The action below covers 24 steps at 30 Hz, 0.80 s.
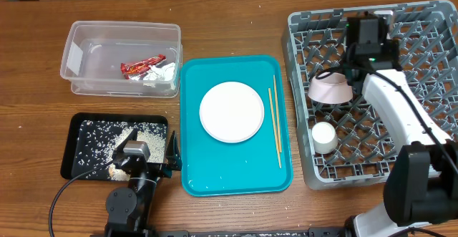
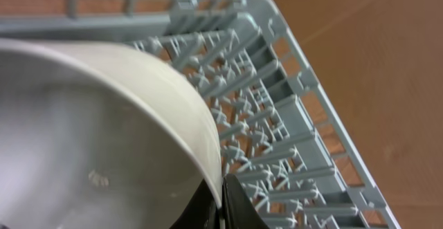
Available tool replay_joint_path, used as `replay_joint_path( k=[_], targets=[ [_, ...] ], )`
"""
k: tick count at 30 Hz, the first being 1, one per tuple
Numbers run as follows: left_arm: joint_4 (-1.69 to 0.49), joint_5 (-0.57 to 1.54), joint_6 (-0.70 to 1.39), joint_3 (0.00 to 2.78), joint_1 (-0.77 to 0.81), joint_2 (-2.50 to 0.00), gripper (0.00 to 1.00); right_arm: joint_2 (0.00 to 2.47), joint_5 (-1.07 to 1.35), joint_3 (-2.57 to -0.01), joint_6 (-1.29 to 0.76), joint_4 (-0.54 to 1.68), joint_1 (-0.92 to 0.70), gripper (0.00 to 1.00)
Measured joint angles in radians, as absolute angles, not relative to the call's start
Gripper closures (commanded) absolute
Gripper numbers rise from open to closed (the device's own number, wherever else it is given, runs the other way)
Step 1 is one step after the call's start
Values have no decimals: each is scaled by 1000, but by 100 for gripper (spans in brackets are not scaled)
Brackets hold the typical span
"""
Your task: Sort waste into correct bins and load items into the dishwasher
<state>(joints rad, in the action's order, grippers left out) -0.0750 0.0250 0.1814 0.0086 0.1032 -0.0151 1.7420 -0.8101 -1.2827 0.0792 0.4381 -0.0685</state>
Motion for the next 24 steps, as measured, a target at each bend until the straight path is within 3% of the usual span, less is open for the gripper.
replay_joint_path(
  k=[24],
  targets=[
    [-75,25,181,9,103,-15,0,1813,-772,-1267,402,63,-125,96]
  ],
)
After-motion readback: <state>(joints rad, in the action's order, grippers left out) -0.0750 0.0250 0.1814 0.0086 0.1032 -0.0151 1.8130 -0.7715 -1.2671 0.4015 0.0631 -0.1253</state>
